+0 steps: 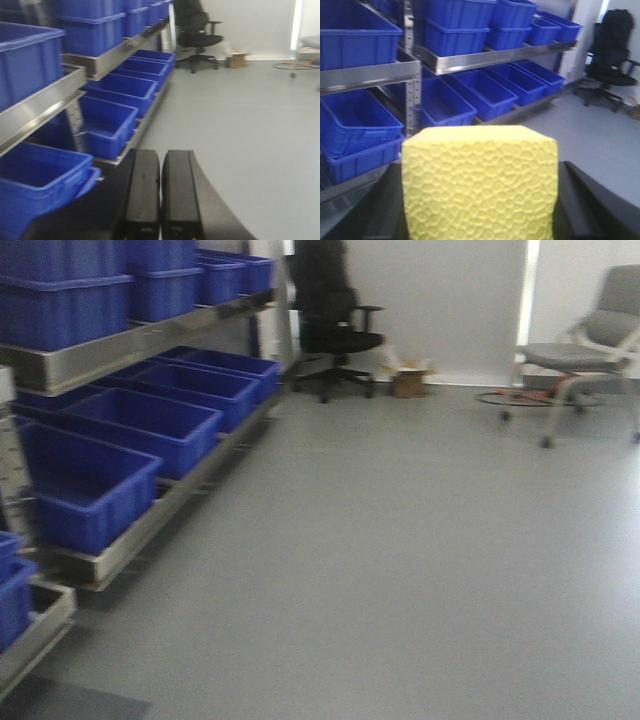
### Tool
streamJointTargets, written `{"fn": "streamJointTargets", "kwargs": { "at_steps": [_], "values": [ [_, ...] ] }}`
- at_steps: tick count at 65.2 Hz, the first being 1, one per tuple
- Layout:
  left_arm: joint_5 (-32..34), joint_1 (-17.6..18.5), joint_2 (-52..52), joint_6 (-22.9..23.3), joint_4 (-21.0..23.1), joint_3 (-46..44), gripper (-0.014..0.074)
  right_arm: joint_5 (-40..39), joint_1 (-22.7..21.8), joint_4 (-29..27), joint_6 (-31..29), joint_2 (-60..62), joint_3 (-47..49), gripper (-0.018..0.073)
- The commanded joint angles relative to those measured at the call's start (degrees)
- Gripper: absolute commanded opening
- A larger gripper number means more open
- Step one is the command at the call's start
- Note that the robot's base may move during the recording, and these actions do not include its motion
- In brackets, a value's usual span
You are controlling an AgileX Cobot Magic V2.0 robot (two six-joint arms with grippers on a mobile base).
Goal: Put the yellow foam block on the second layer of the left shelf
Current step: 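Drive the base up to the shelf of blue bins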
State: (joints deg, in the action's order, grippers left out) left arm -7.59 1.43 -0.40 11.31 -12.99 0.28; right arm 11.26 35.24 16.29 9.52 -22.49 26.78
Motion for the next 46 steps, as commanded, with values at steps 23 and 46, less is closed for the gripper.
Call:
{"fn": "streamJointTargets", "kwargs": {
  "at_steps": [23, 46],
  "values": [
    [4.9, 0.4, -0.8, 0.2, 0.2, 1.5, 0.0137, -4.8, -0.3, 0.8, -0.4, -0.3, 1.7, 0.0309],
    [4.9, 0.4, -0.8, 0.2, 0.2, 1.5, 0.0137, -4.8, -0.3, 0.8, -0.4, -0.3, 1.7, 0.0309]
  ]
}}
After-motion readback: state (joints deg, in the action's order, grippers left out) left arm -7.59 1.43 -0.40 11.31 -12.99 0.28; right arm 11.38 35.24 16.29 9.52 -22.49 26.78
